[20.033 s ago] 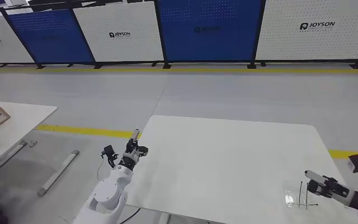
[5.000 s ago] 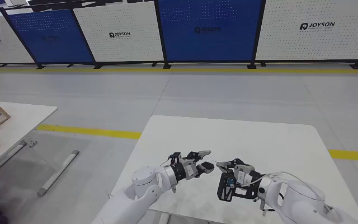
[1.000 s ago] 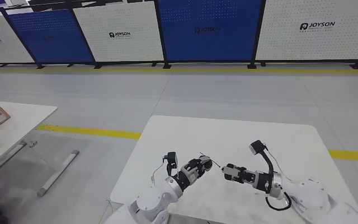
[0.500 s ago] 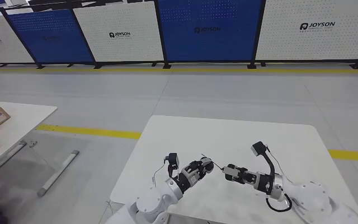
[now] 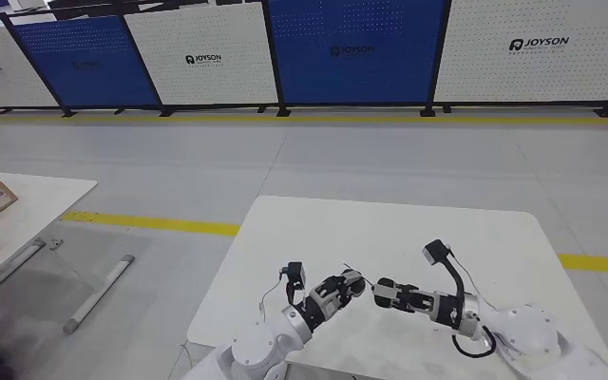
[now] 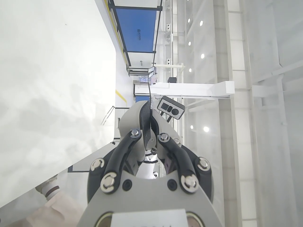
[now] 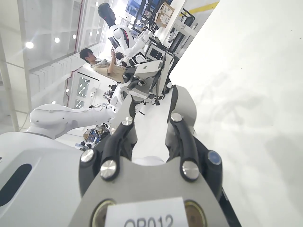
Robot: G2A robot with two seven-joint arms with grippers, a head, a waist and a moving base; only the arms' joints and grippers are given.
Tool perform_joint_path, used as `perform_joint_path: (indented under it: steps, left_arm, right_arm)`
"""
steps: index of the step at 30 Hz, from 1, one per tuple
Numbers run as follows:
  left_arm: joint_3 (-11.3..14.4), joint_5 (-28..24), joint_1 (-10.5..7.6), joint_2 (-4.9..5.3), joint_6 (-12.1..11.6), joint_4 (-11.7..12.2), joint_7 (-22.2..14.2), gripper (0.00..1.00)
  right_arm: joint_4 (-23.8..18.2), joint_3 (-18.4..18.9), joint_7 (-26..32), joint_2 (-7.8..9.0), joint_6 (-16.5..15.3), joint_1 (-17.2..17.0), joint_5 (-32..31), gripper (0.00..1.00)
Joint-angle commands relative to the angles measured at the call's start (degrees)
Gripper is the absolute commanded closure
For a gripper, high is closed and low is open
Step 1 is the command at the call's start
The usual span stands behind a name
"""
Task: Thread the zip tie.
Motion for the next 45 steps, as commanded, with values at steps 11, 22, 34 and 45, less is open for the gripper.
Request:
perform_joint_path:
  steps: [11, 22, 34, 45]
  left_arm:
    - [-0.10, 0.46, -0.17, -0.43, 0.06, 0.34, 0.46, 1.00]
    - [0.08, 0.74, -0.27, -0.48, 0.58, 0.51, -0.24, 0.00]
    - [-0.93, 6.91, 0.48, -0.13, -6.05, 2.71, -4.75, 0.00]
    - [-0.32, 8.30, 0.40, -0.16, -6.35, 3.16, -6.02, 0.00]
  right_arm:
    - [0.35, 1.76, 1.23, -0.81, 0.05, -0.99, -0.35, 1.00]
    - [-0.37, 3.66, 6.09, -0.76, -0.14, -1.49, -0.23, 1.00]
    - [1.22, 4.62, 12.42, -1.08, 1.39, -0.74, 2.55, 1.00]
    - [1.44, 4.78, 12.15, -1.17, 3.34, -0.40, 1.59, 1.00]
